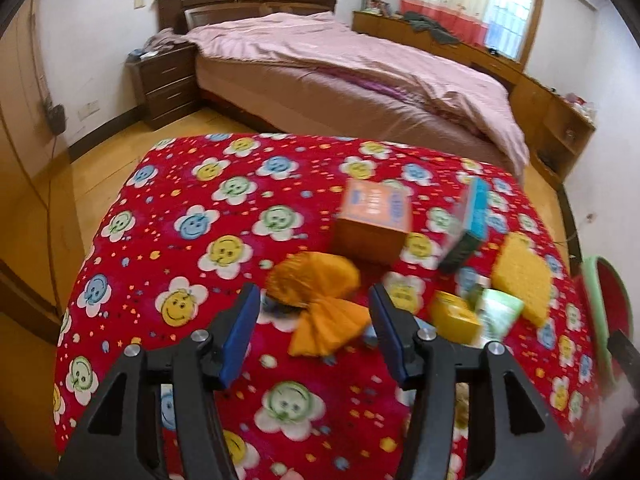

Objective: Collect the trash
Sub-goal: 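Move left tool to the orange cloth bow while right tool reaches yellow foam net, then close left tool on the orange cloth bow while right tool grasps the yellow foam net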

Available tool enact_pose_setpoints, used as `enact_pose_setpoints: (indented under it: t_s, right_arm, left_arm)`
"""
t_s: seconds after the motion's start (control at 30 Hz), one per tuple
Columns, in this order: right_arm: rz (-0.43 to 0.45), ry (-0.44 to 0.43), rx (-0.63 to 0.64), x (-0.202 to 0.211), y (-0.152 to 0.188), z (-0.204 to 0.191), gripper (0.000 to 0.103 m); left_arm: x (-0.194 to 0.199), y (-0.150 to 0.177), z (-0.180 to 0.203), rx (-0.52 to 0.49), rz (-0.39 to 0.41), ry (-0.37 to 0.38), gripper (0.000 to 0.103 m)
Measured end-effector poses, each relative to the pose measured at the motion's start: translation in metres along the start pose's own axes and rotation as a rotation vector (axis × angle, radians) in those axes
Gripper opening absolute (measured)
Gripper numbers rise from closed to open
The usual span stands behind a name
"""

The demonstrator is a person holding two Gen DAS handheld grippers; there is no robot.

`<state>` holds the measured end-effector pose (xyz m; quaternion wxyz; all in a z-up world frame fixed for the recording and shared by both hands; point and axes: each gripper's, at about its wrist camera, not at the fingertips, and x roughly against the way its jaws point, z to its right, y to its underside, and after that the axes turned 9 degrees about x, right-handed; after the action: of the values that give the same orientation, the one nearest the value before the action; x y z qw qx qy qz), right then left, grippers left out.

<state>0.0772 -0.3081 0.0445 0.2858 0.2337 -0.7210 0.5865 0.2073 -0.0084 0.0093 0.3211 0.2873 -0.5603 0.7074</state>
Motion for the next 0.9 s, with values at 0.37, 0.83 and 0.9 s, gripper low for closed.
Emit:
enact_pose_setpoints:
  t_s: [0.37,0.83,0.9]
  right_arm:
    - [-0.052,-0.009,-0.016,-0.048,-0.013,-0.014,0.081]
    - [-0.113,0.014,-0.003,-0.099,-0.025,-0.025,0.081]
    - [-0.116,0.021,0.002,-0.103,-0.025,-0.027,0.081]
  left_arm:
    - [-0.036,-0.006,-0.007,0.049,-0.036,0.015,0.059]
    - [-0.043,-0.007,-0.009,0.078,-0.038,0.068,0.061]
    - [-0.043,-0.007,-0.010,0.082,-0.038,0.071,0.062]
